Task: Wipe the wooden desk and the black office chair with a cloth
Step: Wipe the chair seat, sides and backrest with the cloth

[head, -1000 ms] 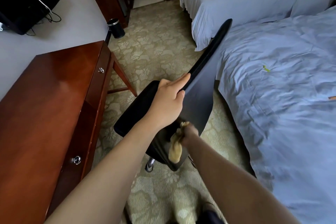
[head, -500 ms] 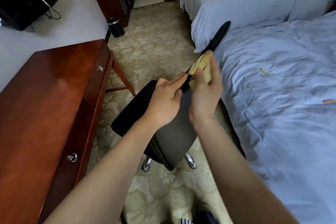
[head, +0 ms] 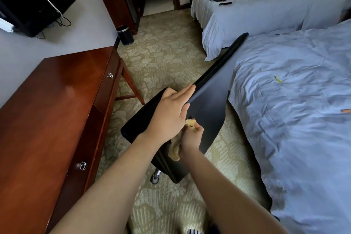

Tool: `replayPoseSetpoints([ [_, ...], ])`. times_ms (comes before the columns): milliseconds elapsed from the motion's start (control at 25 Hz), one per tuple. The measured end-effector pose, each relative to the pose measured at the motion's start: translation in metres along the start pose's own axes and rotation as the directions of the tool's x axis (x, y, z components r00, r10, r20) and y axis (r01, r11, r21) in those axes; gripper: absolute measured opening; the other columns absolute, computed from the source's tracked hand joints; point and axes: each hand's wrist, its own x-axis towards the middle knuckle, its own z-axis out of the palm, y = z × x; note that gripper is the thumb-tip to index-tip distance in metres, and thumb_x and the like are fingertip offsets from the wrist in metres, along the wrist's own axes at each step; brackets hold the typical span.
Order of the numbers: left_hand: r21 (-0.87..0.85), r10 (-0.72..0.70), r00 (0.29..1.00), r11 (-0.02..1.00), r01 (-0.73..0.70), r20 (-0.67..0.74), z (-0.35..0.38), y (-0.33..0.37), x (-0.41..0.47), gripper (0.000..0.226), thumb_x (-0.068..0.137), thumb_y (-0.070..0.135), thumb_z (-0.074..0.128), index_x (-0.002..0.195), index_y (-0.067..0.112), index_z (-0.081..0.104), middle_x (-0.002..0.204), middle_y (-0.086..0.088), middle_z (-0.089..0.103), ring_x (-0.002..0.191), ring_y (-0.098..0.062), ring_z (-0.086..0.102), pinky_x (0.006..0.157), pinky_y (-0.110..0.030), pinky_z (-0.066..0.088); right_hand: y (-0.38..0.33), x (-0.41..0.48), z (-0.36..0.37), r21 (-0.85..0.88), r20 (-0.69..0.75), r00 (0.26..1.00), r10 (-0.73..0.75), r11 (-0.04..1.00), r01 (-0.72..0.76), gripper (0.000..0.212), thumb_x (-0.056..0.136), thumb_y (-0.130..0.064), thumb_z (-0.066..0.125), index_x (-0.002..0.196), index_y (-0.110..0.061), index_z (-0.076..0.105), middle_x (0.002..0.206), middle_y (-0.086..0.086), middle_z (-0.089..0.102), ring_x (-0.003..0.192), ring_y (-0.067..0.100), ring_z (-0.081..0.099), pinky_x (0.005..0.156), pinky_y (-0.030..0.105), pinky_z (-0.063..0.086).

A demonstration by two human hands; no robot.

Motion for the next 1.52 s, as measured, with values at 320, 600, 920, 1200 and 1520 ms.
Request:
replayPoseSetpoints([
  [320, 0.089, 0.093, 0.996, 0.992, -0.092, -0.010, -0.018, -0.019, -0.026, 0.049, 0.090, -0.002, 0.055, 0.138, 0.002, 0.045, 0.139, -0.006, 0.052, 0.093, -0.017, 0.041, 0.092, -0.014, 0.028, -0.076, 0.059, 0.002, 0.274, 0.109, 0.968, 0.226, 0.929, -0.248, 0.032, 0.098, -0.009, 0.034, 0.078, -0.017, 0.058, 0.076, -0.002, 0.051, 0.064, 0.013, 0.052, 0.074, 0.030, 0.052],
  [600, -0.058, 0.030, 0.996, 0.998, -0.034, -0.083, -0.037, -0.046, -0.043, 0.049, 0.085, -0.003, 0.061, 0.132, 0.013, 0.055, 0.123, 0.020, 0.053, 0.097, -0.014, 0.051, 0.091, -0.008, 0.035, -0.140, 0.036, -0.001, 0.435, 0.017, 0.985, -0.173, 0.888, 0.148, 0.033, 0.092, 0.001, 0.031, 0.065, -0.017, 0.036, 0.056, -0.002, 0.035, 0.035, 0.008, 0.032, 0.034, 0.014, 0.029],
  [920, -0.259, -0.338, 0.929, 0.920, 0.293, -0.152, -0.059, -0.048, -0.047, 0.033, 0.085, 0.001, 0.060, 0.099, 0.030, 0.070, 0.088, 0.014, 0.064, 0.093, -0.006, 0.056, 0.087, -0.017, 0.044, -0.051, 0.015, -0.015, 0.296, 0.133, 0.961, -0.243, 0.935, 0.195, 0.029, 0.092, -0.003, 0.048, 0.121, -0.007, 0.050, 0.085, 0.005, 0.048, 0.070, 0.015, 0.049, 0.069, 0.030, 0.045],
  [1200, 0.330, -0.033, 0.993, 0.944, -0.007, 0.116, -0.006, -0.001, -0.016, 0.069, 0.096, 0.041, 0.042, 0.152, 0.024, 0.005, 0.160, 0.005, -0.001, 0.145, -0.014, 0.004, 0.115, -0.037, -0.001, 0.021, 0.040, -0.018, 0.099, 0.199, 0.906, 0.373, 0.913, -0.397, 0.026, 0.101, -0.011, 0.037, 0.077, -0.009, 0.047, 0.075, 0.006, 0.046, 0.064, 0.015, 0.046, 0.071, 0.026, 0.051],
  [1520, 0.329, -0.003, 0.998, 0.944, -0.020, 0.069, -0.010, -0.022, -0.024, 0.069, 0.094, 0.039, 0.043, 0.152, 0.030, 0.007, 0.158, 0.014, 0.007, 0.142, -0.007, 0.009, 0.114, -0.032, -0.010, -0.016, 0.040, 0.007, 0.348, 0.263, 0.836, 0.482, 0.761, -0.548, 0.032, 0.095, -0.013, 0.032, 0.066, -0.010, 0.046, 0.064, 0.002, 0.056, 0.066, 0.011, 0.056, 0.077, 0.021, 0.048],
])
